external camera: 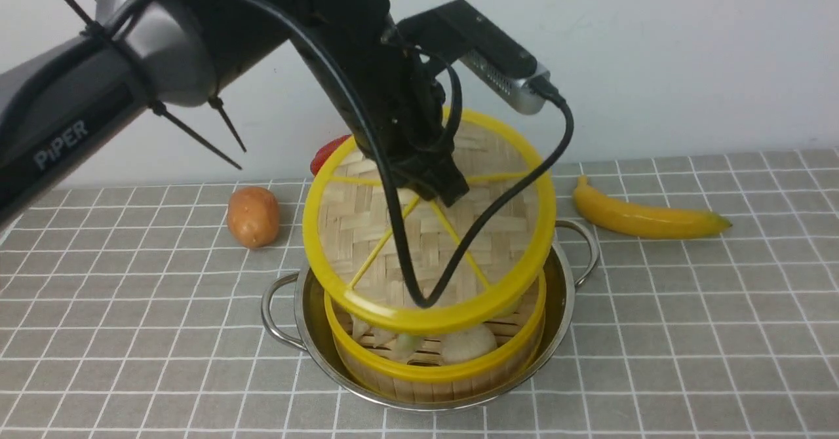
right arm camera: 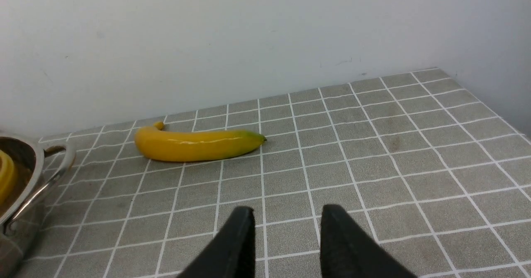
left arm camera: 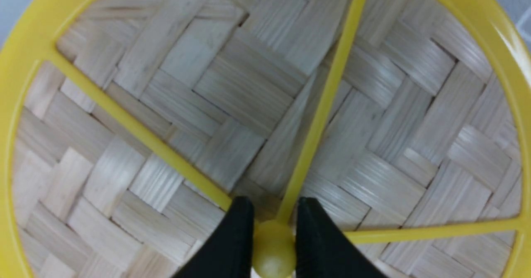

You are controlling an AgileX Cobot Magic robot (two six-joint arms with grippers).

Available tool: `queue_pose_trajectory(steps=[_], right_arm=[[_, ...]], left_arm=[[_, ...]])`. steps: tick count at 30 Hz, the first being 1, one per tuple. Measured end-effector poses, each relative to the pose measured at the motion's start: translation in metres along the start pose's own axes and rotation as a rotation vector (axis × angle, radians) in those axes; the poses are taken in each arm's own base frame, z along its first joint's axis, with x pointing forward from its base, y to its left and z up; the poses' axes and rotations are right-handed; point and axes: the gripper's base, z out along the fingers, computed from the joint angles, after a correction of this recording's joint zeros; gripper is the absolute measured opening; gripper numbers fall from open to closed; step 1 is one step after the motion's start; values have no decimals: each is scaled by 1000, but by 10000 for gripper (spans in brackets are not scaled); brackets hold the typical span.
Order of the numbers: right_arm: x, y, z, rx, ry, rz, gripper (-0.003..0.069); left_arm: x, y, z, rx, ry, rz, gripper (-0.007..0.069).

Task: Place the steamer in the pot on the grey tablecloth, and put the lid on the steamer.
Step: 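Place the yellow bamboo steamer lid onto the steamer in the pot with the left gripper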

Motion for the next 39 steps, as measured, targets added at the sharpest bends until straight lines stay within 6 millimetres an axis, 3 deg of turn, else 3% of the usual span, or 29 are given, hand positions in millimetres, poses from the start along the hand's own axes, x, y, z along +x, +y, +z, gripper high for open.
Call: queue_pose_trajectory(steps=[5, 15, 39], right_arm=[[0, 0, 0, 0, 0, 0, 243], [0, 0, 0, 0, 0, 0, 243], [0, 0, 0, 0, 0, 0, 243]], left_arm=[[2, 3, 10, -17, 37, 8, 117], [2, 4, 55, 34, 121, 42, 117], [0, 0, 63, 100, 100, 264, 117]])
